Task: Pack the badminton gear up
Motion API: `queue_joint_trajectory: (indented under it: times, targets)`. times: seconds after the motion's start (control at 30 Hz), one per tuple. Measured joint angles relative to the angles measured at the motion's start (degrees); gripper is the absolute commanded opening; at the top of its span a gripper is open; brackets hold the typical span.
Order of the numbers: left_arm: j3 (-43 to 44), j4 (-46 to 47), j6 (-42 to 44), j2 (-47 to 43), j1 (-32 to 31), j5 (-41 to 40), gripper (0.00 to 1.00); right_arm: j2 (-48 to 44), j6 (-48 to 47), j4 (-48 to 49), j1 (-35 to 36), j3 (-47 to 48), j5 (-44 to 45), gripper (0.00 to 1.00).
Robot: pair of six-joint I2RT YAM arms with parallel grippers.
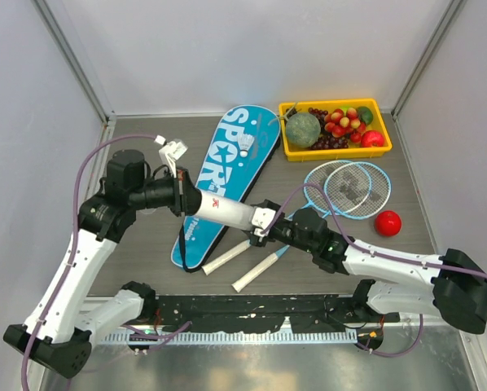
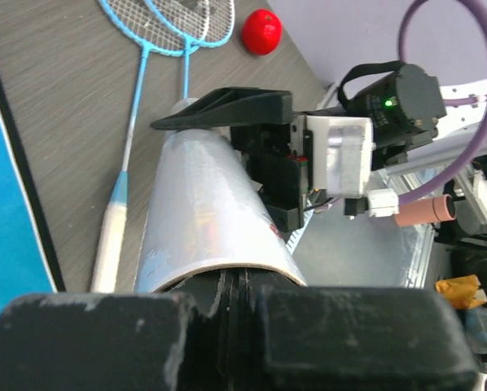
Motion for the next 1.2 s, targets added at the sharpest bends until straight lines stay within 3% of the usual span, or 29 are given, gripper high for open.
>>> queue_joint_trajectory:
  times: [0.13,0.43,0.9,1.0,1.2]
  targets:
    - [-4.22,5.57,-4.87,-2.01,-0.15,2.14,0.06,1.68,-0.04,1.49,0.00,-0.61,0.02,0.25]
    - [2.67,1.84,-5.09,-4.90,-0.46,-2.56,0.57,1.22,-0.79,7.78,0.11,-2.05,1.16,0.25]
    - [15.17,-2.14,1.49,-7.87,-0.74,-12.52,0.82,-7.93,3.69,1.62,0.13,-4.74,9.29,0.24]
    - [11.87,0.61,2.12,-10.75,-0.74,-13.22,0.99,-8.68,7.56,-0.20,0.13,-3.93,10.19,0.25]
    - [-1.49,9.68,3.39,-17.88,-0.79,-11.08,1.00,-8.37,16.70,-0.15,0.13,1.79,10.73,0.25]
